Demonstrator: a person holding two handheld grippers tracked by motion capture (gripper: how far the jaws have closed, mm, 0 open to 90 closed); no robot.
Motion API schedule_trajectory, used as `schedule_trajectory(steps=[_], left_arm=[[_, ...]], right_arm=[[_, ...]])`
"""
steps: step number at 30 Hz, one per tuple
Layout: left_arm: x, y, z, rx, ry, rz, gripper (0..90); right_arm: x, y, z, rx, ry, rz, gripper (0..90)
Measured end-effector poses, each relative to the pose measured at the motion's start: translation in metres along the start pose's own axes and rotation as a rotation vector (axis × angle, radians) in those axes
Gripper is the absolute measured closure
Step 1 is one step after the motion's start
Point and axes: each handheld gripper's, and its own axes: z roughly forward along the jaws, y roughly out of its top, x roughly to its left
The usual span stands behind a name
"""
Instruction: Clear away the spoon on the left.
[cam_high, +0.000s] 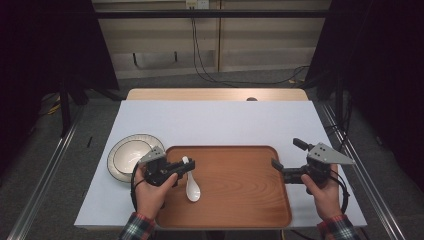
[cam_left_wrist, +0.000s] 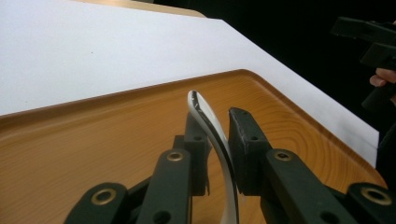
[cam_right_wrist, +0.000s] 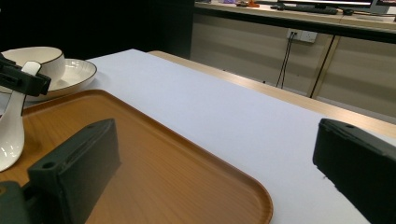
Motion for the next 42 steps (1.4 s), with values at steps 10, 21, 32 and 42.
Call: schedule_trajectory(steps=[10, 21, 32, 42], left_arm=[[-0.001, -0.001, 0.001, 0.019, 0.032, 0.040, 75.3], [0.002, -0.003, 0.006, 0.043, 0.068, 0.091, 69.6], [0.004, -0.003, 0.010, 0.065, 0.106, 0.129, 63.9], [0.005, -0.007, 0.014, 0.085, 0.111, 0.145, 61.1]], right_arm=[[0.000, 0.000, 0.000, 0.003, 0.003, -0.009, 0.2], [0.000, 0.000, 0.000, 0.003, -0.001, -0.005, 0.2], [0.000, 0.000, 0.000, 0.006, 0.006, -0.011, 0.2], [0.000, 0.000, -0.001, 0.005, 0.006, -0.011, 0.2]])
